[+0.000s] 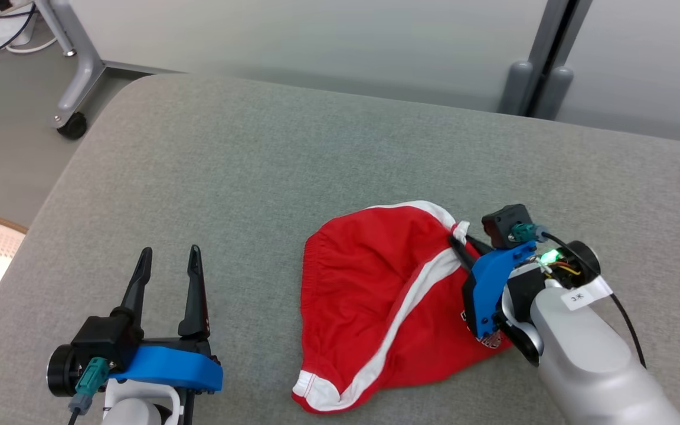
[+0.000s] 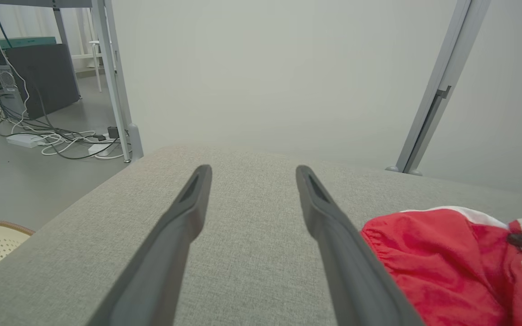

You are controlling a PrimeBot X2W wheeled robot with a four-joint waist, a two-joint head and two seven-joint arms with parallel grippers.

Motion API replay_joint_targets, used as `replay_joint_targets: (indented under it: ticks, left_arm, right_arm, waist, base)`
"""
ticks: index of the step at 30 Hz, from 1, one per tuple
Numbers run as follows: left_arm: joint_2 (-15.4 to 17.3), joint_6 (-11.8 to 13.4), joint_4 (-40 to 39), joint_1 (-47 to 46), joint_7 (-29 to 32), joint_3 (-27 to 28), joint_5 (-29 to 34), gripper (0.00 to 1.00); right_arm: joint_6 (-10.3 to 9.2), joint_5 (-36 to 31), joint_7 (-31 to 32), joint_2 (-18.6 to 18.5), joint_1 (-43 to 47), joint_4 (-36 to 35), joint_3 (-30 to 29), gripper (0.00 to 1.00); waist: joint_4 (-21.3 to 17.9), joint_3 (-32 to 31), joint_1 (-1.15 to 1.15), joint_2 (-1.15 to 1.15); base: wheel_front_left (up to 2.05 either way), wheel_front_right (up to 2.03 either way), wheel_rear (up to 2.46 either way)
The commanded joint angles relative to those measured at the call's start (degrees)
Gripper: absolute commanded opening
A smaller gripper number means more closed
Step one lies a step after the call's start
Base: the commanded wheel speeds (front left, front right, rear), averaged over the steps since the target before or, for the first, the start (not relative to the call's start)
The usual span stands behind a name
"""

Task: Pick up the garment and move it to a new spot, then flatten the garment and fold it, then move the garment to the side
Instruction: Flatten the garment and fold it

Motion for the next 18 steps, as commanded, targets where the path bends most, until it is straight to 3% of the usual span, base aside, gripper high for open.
replay_joint_targets:
  ticks: [1,10,18]
  left_arm:
    - [0.1,0.0,0.0,0.3,-0.3,0.6,0.3,1.00]
    - [0.6,-0.1,-0.9,2.5,-0.3,2.4,0.7,1.00]
    - [0.2,0.1,-1.1,3.9,-0.3,2.8,1.0,1.00]
  right_arm:
    - [0.01,-0.3,-1.8,-0.7,-1.0,0.2,-0.3,0.00]
    - [0.01,0.4,-12.5,-1.9,-0.8,-2.3,-1.3,0.00]
    - [0.01,1.8,-15.8,-2.8,7.2,-9.1,-0.8,0.00]
  waist:
    - [-1.0,-0.8,0.00,0.00]
    - [-7.2,-3.5,0.00,0.00]
    - [-10.9,-5.2,0.00,0.00]
  base:
    - [0.00,0.00,0.00]
    - [0.00,0.00,0.00]
    - [0.00,0.00,0.00]
